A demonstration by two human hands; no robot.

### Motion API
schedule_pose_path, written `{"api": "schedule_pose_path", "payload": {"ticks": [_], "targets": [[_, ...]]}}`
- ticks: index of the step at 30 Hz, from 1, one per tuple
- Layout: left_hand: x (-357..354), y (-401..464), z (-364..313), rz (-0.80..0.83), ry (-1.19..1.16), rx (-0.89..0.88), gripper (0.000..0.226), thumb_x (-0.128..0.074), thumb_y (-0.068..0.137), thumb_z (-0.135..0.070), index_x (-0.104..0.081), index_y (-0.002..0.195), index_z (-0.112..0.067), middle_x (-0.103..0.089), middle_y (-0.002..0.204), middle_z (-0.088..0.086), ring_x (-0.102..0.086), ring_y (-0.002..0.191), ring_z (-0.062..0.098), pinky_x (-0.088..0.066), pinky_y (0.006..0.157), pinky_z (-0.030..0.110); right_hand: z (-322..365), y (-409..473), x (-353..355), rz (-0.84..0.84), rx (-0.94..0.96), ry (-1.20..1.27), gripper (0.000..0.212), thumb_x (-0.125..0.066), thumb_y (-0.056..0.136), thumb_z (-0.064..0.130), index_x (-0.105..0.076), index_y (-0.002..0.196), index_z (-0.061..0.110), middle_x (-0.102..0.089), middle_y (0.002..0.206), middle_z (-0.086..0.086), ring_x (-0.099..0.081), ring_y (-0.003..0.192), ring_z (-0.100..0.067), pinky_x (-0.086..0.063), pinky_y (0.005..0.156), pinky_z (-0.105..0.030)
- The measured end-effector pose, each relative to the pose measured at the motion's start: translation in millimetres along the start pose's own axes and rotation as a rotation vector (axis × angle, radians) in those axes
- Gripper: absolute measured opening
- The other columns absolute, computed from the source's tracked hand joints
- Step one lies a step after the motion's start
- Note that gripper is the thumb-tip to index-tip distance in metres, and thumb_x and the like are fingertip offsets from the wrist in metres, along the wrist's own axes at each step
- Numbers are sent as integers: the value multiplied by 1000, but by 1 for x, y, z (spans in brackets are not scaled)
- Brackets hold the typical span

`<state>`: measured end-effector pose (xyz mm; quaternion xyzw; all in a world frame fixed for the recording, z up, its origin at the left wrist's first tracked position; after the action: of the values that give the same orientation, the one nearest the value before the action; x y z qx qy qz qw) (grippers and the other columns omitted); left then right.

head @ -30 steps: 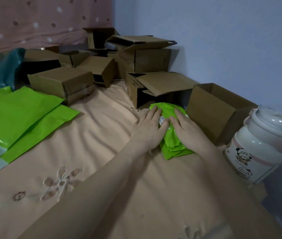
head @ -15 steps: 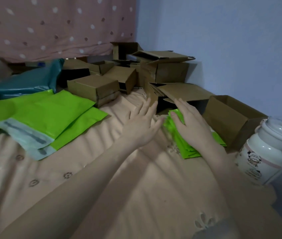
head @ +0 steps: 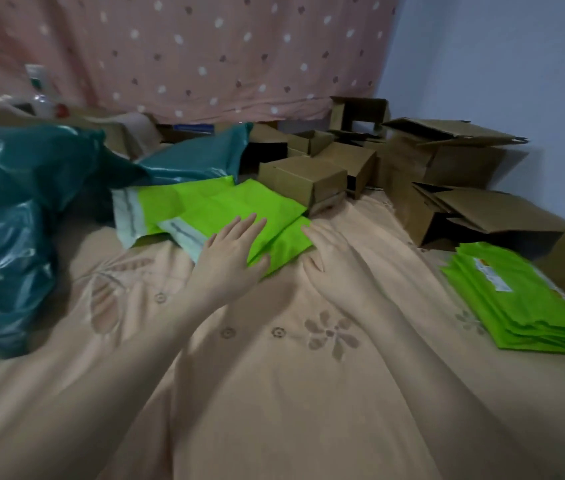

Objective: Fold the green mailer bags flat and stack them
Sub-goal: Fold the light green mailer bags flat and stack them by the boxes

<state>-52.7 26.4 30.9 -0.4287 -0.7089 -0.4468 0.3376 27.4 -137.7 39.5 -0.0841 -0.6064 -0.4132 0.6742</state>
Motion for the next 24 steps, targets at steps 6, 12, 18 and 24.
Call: {"api": "schedule_pose_path", "payload": {"ticks": [6, 12, 18, 24], "targets": [[3, -16, 60, 8, 23, 85, 64, -51, 91, -35, -23, 148, -28, -16, 157, -10, -9, 145, 12, -14, 115, 34, 29, 19, -46, 75, 36, 3, 55, -52, 88, 12, -41, 141, 14, -39, 148, -6, -34, 136, -21, -31, 112, -33], [-8, -11, 75, 18, -4, 61, 68, -40, 84, -51, -26, 147, -28, -19, 156, -9, -12, 145, 12, -15, 115, 33, 34, 39, -71, 63, 56, -58, 56, -50, 85, 3, -44, 140, 14, -37, 150, -5, -32, 138, -21, -30, 112, -35], [-21, -6, 77, -42, 24, 22, 82, -16, 72, -66, -34, 144, -30, -27, 153, -11, -18, 143, 11, -16, 113, 30, 25, 61, -83, 26, 32, -129, 52, -48, 90, 6, -42, 140, 19, -33, 153, 0, -24, 143, -18, -27, 113, -40], [-6, -2, 62, -176, -66, -40, 62, -30, 84, -55, -43, 138, -28, -34, 150, -11, -25, 141, 12, -20, 112, 32, 32, 71, -74, -83, -17, -124, 30, -46, 93, 17, -62, 119, 17, -64, 121, -7, -58, 112, -30, -46, 87, -40]]}}
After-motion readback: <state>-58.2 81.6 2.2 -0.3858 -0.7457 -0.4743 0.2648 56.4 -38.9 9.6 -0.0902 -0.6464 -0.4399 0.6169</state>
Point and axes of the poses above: each hand's wrist, its own y-axis towards the middle knuckle, its own x-axis out of the back of the hand, z = x × y, the point moved 1 cm from there along y, towards the middle knuckle
